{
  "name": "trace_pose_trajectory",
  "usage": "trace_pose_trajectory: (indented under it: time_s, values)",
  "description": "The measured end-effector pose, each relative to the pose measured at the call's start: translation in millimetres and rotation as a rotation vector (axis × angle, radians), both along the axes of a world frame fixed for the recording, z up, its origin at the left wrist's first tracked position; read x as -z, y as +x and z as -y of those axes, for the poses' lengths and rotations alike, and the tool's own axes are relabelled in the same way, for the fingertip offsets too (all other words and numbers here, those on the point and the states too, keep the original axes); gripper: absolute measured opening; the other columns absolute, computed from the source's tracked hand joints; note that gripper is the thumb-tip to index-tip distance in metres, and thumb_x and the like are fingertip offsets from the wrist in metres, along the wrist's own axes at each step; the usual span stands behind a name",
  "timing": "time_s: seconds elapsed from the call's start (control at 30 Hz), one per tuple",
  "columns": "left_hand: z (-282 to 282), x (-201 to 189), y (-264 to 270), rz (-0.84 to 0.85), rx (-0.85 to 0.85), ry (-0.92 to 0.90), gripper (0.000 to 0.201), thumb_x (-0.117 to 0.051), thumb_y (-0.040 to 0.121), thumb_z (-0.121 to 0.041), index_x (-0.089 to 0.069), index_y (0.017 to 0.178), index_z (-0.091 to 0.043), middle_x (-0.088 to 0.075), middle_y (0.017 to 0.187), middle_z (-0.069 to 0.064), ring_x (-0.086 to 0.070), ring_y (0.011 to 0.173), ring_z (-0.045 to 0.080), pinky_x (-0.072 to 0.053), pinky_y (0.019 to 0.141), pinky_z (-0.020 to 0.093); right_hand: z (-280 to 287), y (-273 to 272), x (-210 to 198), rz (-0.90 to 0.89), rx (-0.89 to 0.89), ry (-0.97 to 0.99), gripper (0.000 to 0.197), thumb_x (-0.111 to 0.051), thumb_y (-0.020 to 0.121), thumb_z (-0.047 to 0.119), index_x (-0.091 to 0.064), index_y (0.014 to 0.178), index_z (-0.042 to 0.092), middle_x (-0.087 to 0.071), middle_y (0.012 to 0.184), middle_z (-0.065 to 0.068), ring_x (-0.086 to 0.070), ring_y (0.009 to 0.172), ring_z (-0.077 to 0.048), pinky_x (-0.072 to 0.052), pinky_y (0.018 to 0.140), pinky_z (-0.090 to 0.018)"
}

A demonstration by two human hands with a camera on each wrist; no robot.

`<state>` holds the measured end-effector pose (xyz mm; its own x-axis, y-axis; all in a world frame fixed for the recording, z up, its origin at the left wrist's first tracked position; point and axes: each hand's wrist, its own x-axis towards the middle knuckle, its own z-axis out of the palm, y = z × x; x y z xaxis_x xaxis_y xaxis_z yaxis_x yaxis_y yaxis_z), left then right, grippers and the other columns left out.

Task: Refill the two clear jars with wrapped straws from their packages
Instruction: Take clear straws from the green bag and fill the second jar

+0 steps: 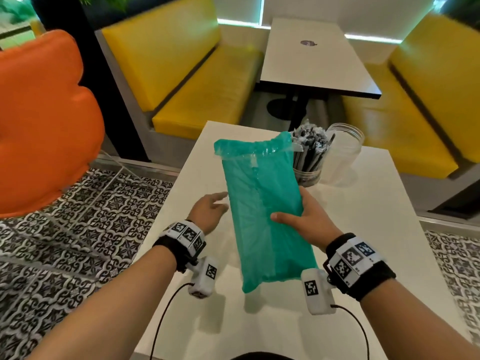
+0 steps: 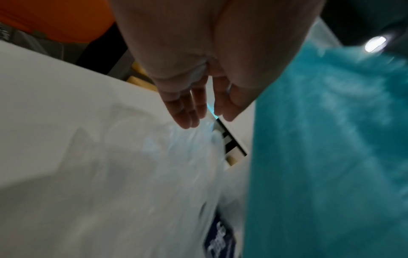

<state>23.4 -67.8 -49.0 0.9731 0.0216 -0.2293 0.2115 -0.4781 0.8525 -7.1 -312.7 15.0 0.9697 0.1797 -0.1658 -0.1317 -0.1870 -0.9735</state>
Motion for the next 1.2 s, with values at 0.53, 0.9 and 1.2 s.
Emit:
trace_pose_trajectory:
  time_s: [0.53, 0.9, 1.2]
  values:
    - [44, -59, -27, 0.042, -0.099, -0.648, 0.075, -0.099, 0.051, -0.029, -0.069, 0.117, -0.01, -0.077, 0.113, 0.011, -0.074, 0.103, 0.03, -0.06, 0.087, 0.045, -3, 2, -8, 0.004, -0.143, 0.223, 0.071, -0.075, 0.072, -0.007, -0.044, 0.134, 0.006, -0.068, 0.12, -0.005, -0.071, 0.097, -0.011, -0.057, 0.074, -0.024]
    - [39, -40, -33, -0.028, -0.133, -0.579, 0.074, -0.094, 0.04, -0.032, -0.073, 0.107, -0.011, -0.079, 0.104, 0.008, -0.076, 0.097, 0.029, -0.06, 0.086, 0.045, 28, 37, -60, 0.601, -0.076, -0.681, 0.045, -0.071, 0.083, 0.017, -0.057, 0.125, 0.023, -0.05, 0.132, 0.001, -0.044, 0.119, -0.012, -0.039, 0.11, -0.036]
    - [37, -43, -34, -0.033, -0.084, -0.581, 0.075, -0.092, 0.051, -0.029, -0.068, 0.119, -0.01, -0.077, 0.114, 0.009, -0.074, 0.103, 0.027, -0.06, 0.084, 0.037, 22, 38, -67, 0.748, -0.075, -0.725, 0.012, -0.065, 0.09, 0.013, -0.072, 0.1, 0.015, -0.061, 0.105, -0.003, -0.057, 0.093, -0.015, -0.052, 0.09, -0.034]
